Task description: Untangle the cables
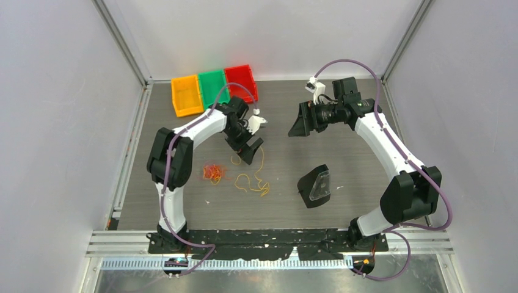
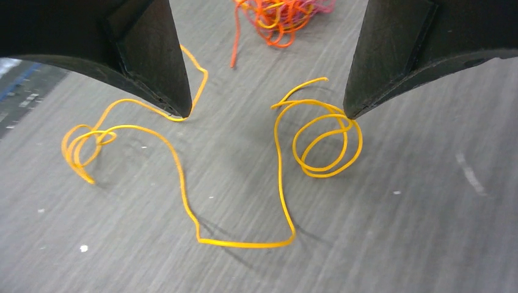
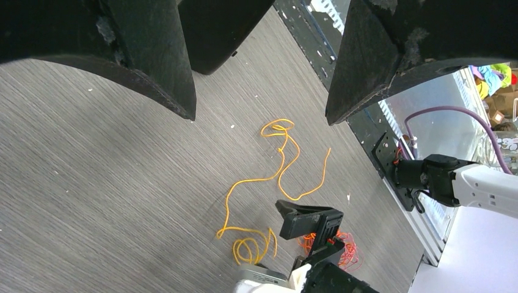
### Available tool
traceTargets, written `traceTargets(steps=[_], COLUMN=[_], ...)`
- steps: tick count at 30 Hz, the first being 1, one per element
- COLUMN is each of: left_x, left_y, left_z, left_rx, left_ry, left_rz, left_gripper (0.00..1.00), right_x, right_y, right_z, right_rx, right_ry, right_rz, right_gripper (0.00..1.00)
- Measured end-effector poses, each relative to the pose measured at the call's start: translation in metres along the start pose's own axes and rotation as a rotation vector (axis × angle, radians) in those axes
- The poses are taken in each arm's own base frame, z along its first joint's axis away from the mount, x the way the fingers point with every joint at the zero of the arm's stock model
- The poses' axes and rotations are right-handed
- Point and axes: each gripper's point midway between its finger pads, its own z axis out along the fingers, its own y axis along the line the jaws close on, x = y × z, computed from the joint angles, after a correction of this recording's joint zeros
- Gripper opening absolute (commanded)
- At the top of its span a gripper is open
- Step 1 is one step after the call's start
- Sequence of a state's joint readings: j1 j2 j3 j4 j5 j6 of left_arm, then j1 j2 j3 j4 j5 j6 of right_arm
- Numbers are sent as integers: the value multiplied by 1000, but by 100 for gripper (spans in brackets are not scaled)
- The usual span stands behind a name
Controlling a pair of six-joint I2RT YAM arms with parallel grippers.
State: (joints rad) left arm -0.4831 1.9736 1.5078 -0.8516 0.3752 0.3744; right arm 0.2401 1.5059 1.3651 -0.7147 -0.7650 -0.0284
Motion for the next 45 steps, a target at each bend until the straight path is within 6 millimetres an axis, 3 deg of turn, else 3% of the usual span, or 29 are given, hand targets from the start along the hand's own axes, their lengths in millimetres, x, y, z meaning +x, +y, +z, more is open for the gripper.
traceTargets(steps=[9,14,20,25,30,35,38,42,45], left_x=[9,28,28,34,19,33,42,36,20], left_y=[-38,-68,-88,-87,-93,-77,-75,-74,-59], left_z=[10,16,24,11,-20,-46,-48,-49,-49], left_rx=[137,145,124,6,-63,-91,-106,-109,-118], left_ry=[33,77,53,-13,-169,-338,-409,-474,-494], left_rz=[-109,-111,-118,-113,-69,-185,-209,-190,-207], left_gripper=[99,99,99,99,99,99,99,99,99], right_x=[1,1,1,6,14,24,40,72,89], right_y=[0,0,1,3,10,40,42,23,0], right_z=[0,0,0,-1,7,46,79,119,141], right_rx=[0,0,-2,-10,-15,-17,-3,39,92], right_ry=[4,4,5,14,48,146,222,338,399], right_rz=[5,5,8,8,-47,-167,-194,-142,-83], right_gripper=[84,84,84,84,81,83,82,70,63])
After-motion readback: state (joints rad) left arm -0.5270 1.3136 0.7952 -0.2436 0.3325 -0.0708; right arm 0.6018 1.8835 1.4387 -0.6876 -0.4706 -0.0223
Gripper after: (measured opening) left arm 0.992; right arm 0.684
